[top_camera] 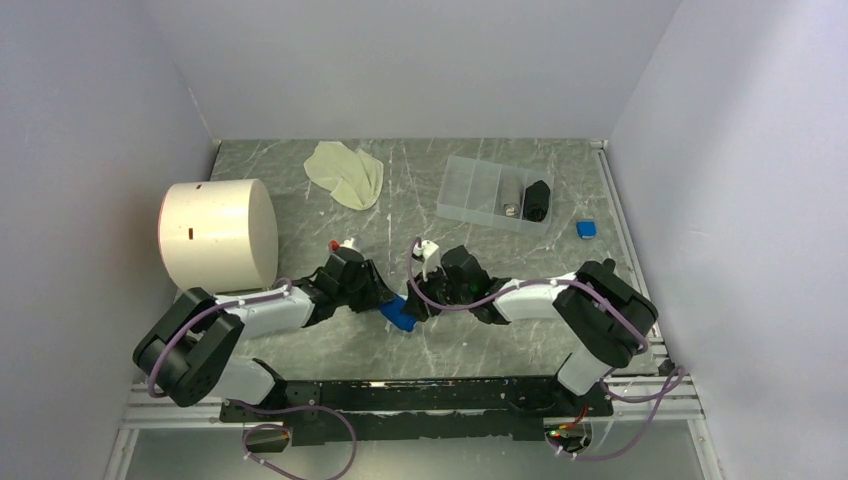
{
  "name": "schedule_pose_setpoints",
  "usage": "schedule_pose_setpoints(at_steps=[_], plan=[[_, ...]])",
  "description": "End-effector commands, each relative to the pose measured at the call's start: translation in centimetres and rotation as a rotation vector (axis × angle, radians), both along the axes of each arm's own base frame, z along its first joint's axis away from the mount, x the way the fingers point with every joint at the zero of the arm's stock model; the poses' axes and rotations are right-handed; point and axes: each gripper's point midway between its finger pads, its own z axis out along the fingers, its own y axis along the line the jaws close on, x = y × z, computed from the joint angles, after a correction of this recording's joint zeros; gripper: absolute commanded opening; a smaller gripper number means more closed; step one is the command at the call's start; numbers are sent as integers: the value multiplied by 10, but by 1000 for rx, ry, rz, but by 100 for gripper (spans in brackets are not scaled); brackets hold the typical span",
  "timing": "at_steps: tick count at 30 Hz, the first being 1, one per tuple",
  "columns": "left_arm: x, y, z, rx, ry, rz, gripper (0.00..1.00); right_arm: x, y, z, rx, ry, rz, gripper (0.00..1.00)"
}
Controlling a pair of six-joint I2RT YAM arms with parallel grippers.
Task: Roll the underwear
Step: Roll the underwear to the center of the board, then pick up the underwear from the center of the board.
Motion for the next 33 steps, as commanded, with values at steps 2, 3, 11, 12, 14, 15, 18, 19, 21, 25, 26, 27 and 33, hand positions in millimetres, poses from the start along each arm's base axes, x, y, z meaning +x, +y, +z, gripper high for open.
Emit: schedule_pose_setpoints(at_steps=[2, 3, 11, 12, 14, 15, 18, 19, 21, 25, 26, 27, 33], plan=[[-24, 28, -44, 143, 127, 34, 39, 0, -11, 13, -80, -99, 16, 59], [-24, 28, -44, 148, 129, 34, 39, 2, -11, 19, -85, -157, 19, 62], [-23, 24, -44, 156, 148, 15, 38, 0, 8, 50, -205, -528, 20, 77], [-22, 23, -43, 156, 147, 12, 38, 0, 8, 46, -223, -528, 17, 72], [-21, 23, -42, 158, 142, 7, 38, -1, 6, 30, -262, -519, 21, 68], [-20, 22, -41, 157, 137, 1, 38, -3, 5, 21, -276, -509, 32, 68], [-18, 20, -40, 158, 138, -12, 40, -5, -1, -6, -335, -477, 33, 64], [-18, 20, -39, 155, 140, -11, 43, -7, -2, -12, -344, -458, 36, 59], [-17, 19, -36, 133, 135, -12, 54, -13, -3, -18, -324, -423, 46, 48], [-13, 15, -22, 60, 94, -24, 66, -18, -6, -16, -173, -254, 41, 29], [-12, 13, -18, 43, 76, -31, 67, -19, -7, -14, -119, -189, 44, 27], [-11, 11, -14, 29, 62, -43, 68, -20, -8, -10, -55, -132, 48, 27], [-8, 2, -17, 9, 49, -75, 69, -33, -4, -6, 116, 55, 114, 29]])
